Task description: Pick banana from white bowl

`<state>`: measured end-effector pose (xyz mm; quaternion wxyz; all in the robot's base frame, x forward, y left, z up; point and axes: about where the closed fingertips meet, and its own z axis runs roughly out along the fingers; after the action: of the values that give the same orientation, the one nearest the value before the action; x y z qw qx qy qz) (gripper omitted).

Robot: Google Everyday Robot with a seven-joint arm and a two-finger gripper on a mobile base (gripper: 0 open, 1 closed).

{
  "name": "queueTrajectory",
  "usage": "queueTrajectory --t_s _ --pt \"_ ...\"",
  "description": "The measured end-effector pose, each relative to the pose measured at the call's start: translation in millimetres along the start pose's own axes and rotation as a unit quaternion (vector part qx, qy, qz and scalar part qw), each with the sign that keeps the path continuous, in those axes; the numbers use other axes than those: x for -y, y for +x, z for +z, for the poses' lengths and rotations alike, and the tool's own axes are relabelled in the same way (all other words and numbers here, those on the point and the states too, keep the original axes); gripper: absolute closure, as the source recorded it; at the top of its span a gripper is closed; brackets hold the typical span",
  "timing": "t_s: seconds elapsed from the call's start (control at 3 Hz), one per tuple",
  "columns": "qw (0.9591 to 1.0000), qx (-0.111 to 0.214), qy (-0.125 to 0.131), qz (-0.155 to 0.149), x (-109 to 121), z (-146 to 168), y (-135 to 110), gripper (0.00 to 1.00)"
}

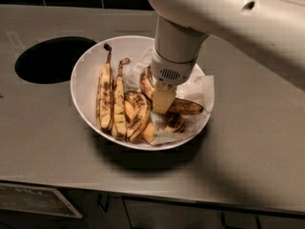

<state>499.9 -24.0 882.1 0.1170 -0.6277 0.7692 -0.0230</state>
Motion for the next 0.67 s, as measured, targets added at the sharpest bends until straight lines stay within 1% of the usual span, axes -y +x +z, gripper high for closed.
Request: queueTrajectory --t_s 0.67 --pt "1.0000 0.000 0.000 0.000 0.0 -0.1 0.0 0.98"
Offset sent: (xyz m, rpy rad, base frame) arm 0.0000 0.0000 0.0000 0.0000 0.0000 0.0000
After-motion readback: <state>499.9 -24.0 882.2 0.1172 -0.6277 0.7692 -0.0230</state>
